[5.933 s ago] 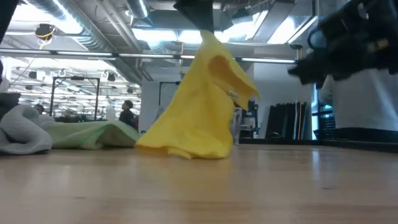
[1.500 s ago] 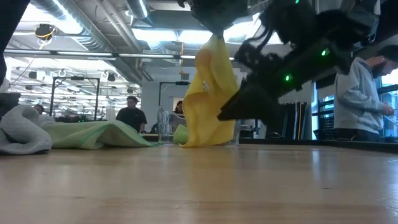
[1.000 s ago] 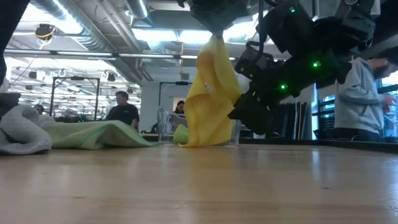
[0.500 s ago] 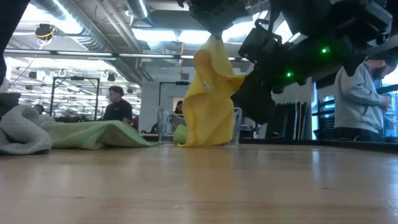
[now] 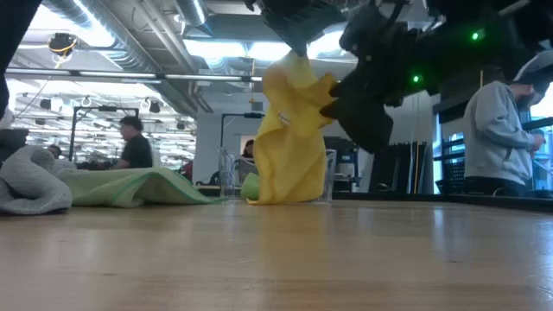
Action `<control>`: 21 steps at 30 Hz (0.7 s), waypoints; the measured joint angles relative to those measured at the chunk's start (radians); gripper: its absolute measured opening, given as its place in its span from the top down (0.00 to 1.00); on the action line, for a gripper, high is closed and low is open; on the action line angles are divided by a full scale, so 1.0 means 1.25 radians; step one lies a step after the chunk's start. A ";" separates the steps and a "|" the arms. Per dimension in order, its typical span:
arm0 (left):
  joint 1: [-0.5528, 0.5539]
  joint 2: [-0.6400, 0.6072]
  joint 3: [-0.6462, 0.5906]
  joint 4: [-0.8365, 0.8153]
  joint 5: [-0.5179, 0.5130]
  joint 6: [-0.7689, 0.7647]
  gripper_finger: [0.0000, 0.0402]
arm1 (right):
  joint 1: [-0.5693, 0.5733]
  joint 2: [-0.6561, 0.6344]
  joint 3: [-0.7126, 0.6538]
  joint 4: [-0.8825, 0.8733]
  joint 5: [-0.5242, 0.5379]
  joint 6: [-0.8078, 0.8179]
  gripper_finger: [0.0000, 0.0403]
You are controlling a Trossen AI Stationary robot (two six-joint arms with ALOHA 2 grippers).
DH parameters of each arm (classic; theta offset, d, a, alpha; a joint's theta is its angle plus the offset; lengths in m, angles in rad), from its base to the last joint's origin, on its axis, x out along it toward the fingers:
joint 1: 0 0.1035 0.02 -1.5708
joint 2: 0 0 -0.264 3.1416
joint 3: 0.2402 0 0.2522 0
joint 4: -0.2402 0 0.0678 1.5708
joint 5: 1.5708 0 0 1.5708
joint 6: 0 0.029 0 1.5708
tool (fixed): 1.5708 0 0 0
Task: Fold microfiber towels
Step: Fold the yellow microfiber cloth
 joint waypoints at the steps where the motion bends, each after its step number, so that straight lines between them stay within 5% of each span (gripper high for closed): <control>1: 0.000 0.000 0.000 0.000 0.000 -0.001 1.00 | 0.003 -0.005 0.000 -0.001 0.000 -0.001 0.49; 21: 0.000 0.000 0.000 -0.006 0.003 0.000 1.00 | 0.009 -0.012 0.000 -0.009 0.008 -0.048 0.49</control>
